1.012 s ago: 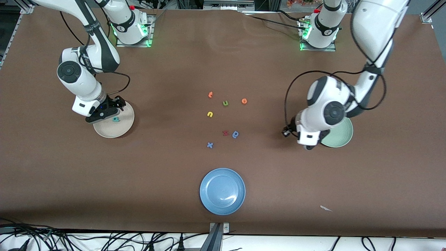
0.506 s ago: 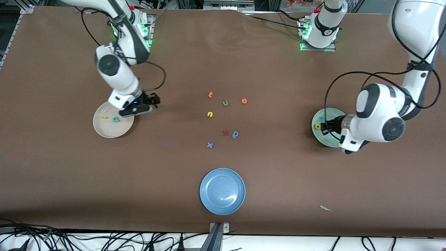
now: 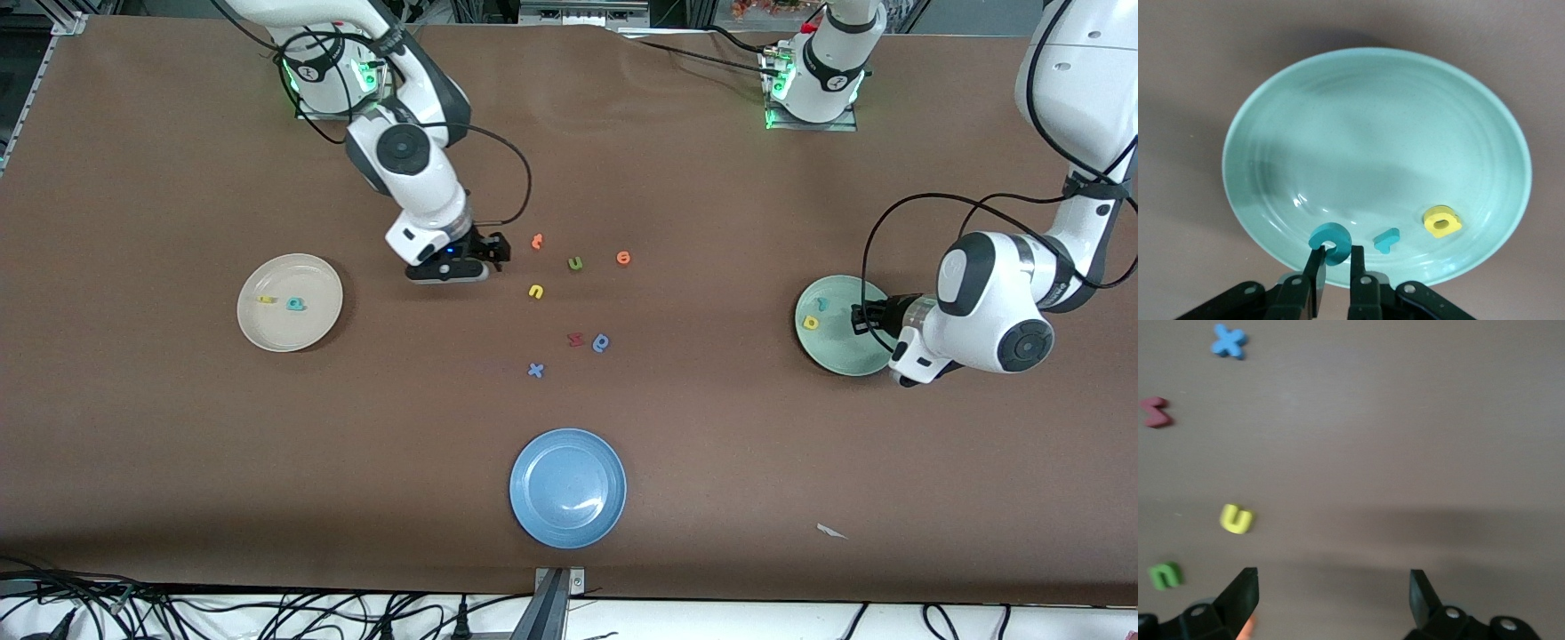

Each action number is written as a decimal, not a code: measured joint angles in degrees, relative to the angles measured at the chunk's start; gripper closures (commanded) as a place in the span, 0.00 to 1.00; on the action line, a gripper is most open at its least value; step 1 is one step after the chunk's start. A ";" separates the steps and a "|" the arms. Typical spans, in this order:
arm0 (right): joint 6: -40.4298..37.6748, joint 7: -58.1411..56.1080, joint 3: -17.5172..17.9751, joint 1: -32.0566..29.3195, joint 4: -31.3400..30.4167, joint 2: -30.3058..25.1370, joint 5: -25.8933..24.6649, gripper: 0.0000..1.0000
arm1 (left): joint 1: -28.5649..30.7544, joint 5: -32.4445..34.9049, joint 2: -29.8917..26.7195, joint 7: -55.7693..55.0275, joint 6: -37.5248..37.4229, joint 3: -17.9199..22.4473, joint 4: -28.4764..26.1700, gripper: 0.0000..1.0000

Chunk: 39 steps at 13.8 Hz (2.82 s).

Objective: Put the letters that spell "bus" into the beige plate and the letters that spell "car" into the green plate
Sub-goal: 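Grasp the yellow u with the right gripper while the left gripper withdraws, then lower the yellow u into the cream plate and open the right gripper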

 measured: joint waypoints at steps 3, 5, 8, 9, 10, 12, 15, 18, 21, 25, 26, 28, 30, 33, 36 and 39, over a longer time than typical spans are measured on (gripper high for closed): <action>-1.87 6.93 -2.30 4.30 6.68 5.52 -4.53 0.00 | 0.00 0.00 0.36 0.04 0.03 -0.10 0.06 0.00; -4.51 9.89 -3.76 7.33 11.70 8.78 -5.47 0.00 | 0.01 0.00 0.35 0.04 0.05 -0.14 0.30 0.00; -6.10 14.15 -4.51 10.27 16.16 12.16 -6.73 0.00 | 0.01 0.00 -0.04 0.04 0.23 -0.48 2.41 0.00; -6.16 15.94 -4.58 10.81 16.73 12.99 -8.03 0.00 | 0.00 0.00 -0.67 0.04 0.25 -0.78 3.59 0.00; -6.17 17.84 -4.61 11.24 17.15 13.86 -9.40 0.00 | -0.04 0.00 -1.50 0.04 0.26 -1.21 4.95 0.00; -6.17 20.67 -4.68 12.08 17.87 15.60 -11.41 0.01 | 0.00 0.00 -3.29 0.04 -0.17 -3.07 8.68 0.00; -6.17 22.68 -4.97 12.91 18.78 17.32 -12.61 0.12 | -0.15 0.00 -5.29 0.53 -5.80 -5.93 16.70 0.00; -6.17 22.88 -5.09 12.93 19.09 17.65 -12.90 0.23 | -0.23 0.01 -5.95 7.50 -10.82 -7.43 22.45 0.00; -6.17 22.92 -5.10 12.93 19.17 17.65 -13.24 0.29 | -0.30 0.01 -6.82 10.40 -11.70 -7.78 25.00 0.00; -6.18 22.94 -5.10 12.95 19.18 17.75 -13.64 0.55 | -0.68 0.01 -8.76 12.31 -12.79 -8.53 25.57 0.00; -6.13 22.94 -5.09 13.01 19.39 17.73 -13.64 0.61 | -0.83 0.01 -8.99 12.90 -13.71 -8.66 25.57 0.00; -6.18 22.94 -5.09 13.06 19.52 17.74 -13.64 0.70 | -1.04 0.01 -9.05 14.40 -14.44 -8.70 25.57 0.00; -6.19 22.94 -5.10 13.08 19.64 17.73 -13.65 0.78 | -1.03 0.01 -9.05 15.04 -14.48 -8.70 25.70 0.00; -6.25 22.67 -5.38 13.08 19.65 17.65 -13.88 0.84 | -1.00 0.01 -9.05 15.22 -14.48 -8.68 26.25 0.00; -6.75 19.25 -6.50 12.20 19.29 16.66 -13.97 0.84 | -1.01 0.01 -9.05 15.30 -14.48 -8.68 26.39 0.00; -7.40 10.48 -6.81 7.25 15.57 12.43 -13.97 0.84 | -1.03 0.01 -9.05 15.33 -14.47 -8.71 26.44 0.00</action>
